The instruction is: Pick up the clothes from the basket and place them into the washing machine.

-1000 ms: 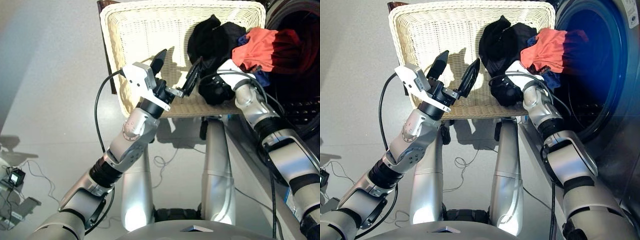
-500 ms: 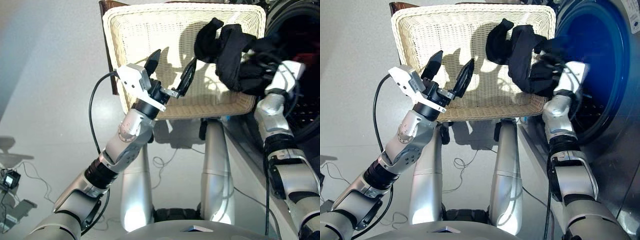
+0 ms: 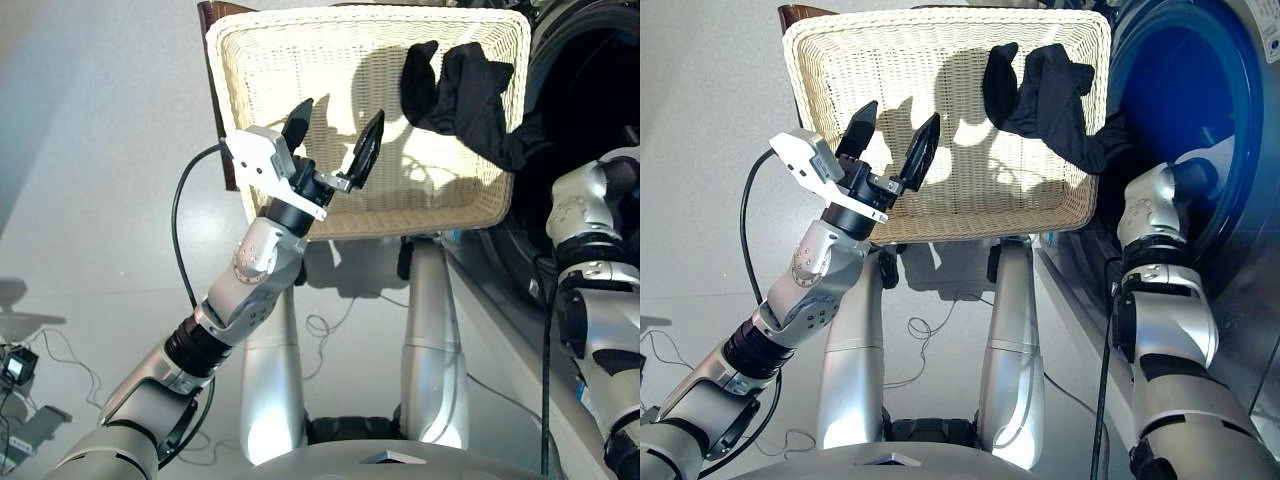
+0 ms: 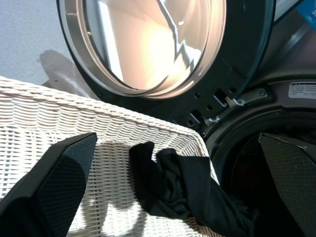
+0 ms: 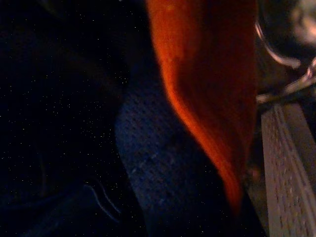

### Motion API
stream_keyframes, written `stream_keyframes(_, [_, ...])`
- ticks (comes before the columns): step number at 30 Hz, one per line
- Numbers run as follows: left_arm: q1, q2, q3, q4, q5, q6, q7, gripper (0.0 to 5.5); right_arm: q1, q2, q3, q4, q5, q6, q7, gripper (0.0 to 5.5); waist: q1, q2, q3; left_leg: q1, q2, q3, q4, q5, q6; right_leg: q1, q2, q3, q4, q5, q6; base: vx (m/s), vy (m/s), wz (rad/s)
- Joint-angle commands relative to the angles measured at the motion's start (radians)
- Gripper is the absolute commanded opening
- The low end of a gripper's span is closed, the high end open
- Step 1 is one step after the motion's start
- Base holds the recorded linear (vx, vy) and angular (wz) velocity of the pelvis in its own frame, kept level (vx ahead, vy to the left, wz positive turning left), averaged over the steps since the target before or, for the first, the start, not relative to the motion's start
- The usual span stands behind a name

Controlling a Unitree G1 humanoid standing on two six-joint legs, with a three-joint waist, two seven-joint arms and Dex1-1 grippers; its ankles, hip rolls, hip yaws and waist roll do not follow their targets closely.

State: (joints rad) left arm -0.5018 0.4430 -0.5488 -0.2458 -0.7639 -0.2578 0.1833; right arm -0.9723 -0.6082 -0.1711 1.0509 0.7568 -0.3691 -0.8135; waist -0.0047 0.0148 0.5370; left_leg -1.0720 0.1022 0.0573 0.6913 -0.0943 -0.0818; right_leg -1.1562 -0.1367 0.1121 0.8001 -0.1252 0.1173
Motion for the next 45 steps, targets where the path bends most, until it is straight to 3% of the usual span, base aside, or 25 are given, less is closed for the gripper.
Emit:
stream_keyframes(1, [-0.004,-0.009,0.001,-0.098,-0.006,-0.047,-0.005,5.5,-0.021,-0.193,0.012,0.001,0.076,-0.101,0.01,0.0,-0.017,0.02,-0.017,0.037,0.007,0.02,0.053,-0.071,0.005,0.07,0.036,-0.041,-0.077,0.032,-0.017,0.0,0.0,0.0])
stream_keyframes(3, [-0.006,-0.008,-0.001,-0.099,-0.007,-0.049,-0.004,5.5,-0.033,-0.187,0.024,0.003,0.11,-0.106,0.043,0.0,-0.014,0.023,-0.017,0.035,0.008,0.02,0.056,-0.072,0.005,0.069,0.036,-0.042,-0.074,0.03,-0.017,0.0,0.0,0.0])
stream_keyframes(4, [-0.005,-0.01,-0.003,-0.098,-0.007,-0.05,-0.005,5.5,-0.029,-0.183,0.036,-0.001,0.112,-0.099,0.062,0.63,-0.014,0.023,-0.017,0.036,0.009,0.021,0.057,-0.072,0.005,0.068,0.037,-0.041,-0.072,0.029,-0.017,0.0,0.0,0.0])
stream_keyframes(5, [-0.008,-0.011,-0.003,-0.094,-0.007,-0.05,-0.007,5.5,-0.031,-0.179,0.039,0.005,0.12,-0.102,0.073,5.5,-0.015,0.023,-0.017,0.036,0.009,0.021,0.059,-0.074,0.005,0.068,0.036,-0.04,-0.07,0.029,-0.017,0.0,0.0,0.0])
stream_keyframes(10, [-0.009,-0.014,-0.004,-0.097,0.0,-0.049,-0.018,5.5,-0.011,-0.143,0.087,-0.037,0.098,-0.083,0.147,5.5,-0.015,0.021,-0.017,0.023,0.01,0.024,0.065,-0.066,0.007,0.058,0.037,-0.041,-0.069,0.038,-0.021,0.0,0.0,0.0])
stream_keyframes(17, [-0.004,-0.026,0.013,-0.102,0.024,-0.06,-0.027,5.5,0.132,0.011,0.228,-0.295,-0.188,-0.022,0.2,5.5,-0.021,0.01,-0.017,0.02,0.015,0.034,0.07,-0.07,0.013,0.053,0.044,-0.038,-0.071,0.038,-0.022,0.0,0.0,0.0])
stream_keyframes(19, [0.0,-0.026,0.016,-0.102,0.028,-0.06,-0.028,5.5,0.151,0.023,0.236,-0.328,-0.227,-0.012,0.196,5.5,-0.023,0.008,-0.017,0.019,0.015,0.034,0.069,-0.069,0.014,0.052,0.043,-0.038,-0.071,0.038,-0.023,0.0,0.0,0.0])
stream_keyframes(22, [0.008,-0.029,0.034,-0.105,0.043,-0.055,-0.041,5.5,0.254,0.053,0.332,-0.466,-0.455,0.064,0.251,5.5,-0.028,0.005,-0.017,0.011,0.014,0.034,0.07,-0.062,0.016,0.047,0.044,-0.038,-0.07,0.044,-0.026,0.0,0.0,0.0])
stream_keyframes(29, [0.034,-0.029,0.051,-0.114,0.055,-0.046,-0.052,5.5,0.359,0.104,0.457,-0.663,-0.629,0.104,0.376,5.5,-0.032,-0.003,-0.017,0.007,0.015,0.038,0.067,-0.055,0.021,0.04,0.045,-0.037,-0.069,0.05,-0.026,0.0,0.0,0.0])
stream_keyframes(36, [0.04,-0.026,0.054,-0.117,0.072,-0.044,-0.051,5.5,0.348,0.118,0.545,-0.724,-0.731,0.12,0.429,5.5,-0.032,-0.006,-0.017,0.006,0.018,0.035,0.064,-0.049,0.02,0.045,0.045,-0.041,-0.074,0.053,-0.027,0.0,0.0,0.0])
stream_keyframes(45, [0.034,-0.057,0.03,-0.104,0.043,-0.053,-0.047,5.5,0.167,0.225,0.55,-0.579,-0.674,0.126,0.372,5.5,-0.008,0.012,-0.017,0.009,0.015,0.032,0.067,-0.049,0.021,0.05,0.045,-0.046,-0.069,0.05,-0.031,0.0,0.0,0.0])
